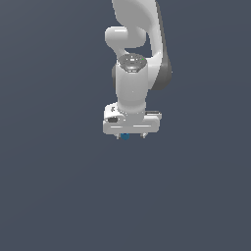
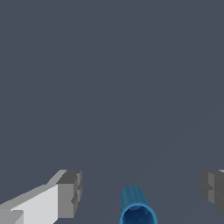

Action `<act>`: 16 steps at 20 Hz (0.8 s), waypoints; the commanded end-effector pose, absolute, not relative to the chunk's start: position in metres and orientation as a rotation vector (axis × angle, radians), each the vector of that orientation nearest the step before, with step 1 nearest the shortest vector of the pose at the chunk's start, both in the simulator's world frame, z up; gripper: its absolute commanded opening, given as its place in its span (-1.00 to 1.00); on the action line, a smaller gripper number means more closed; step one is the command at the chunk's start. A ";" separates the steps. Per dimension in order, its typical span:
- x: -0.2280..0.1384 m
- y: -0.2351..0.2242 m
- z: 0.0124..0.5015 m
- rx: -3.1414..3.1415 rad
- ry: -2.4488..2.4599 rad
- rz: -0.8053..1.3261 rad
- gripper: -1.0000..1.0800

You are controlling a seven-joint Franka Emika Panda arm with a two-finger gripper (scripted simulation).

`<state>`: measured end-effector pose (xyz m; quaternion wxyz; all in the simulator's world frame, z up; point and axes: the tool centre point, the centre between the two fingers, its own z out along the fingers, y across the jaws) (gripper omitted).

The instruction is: Pick up the object and move it to a goal position.

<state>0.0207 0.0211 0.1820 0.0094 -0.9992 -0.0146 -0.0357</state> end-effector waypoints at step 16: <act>0.027 0.002 0.191 -3.100 0.027 -0.146 0.92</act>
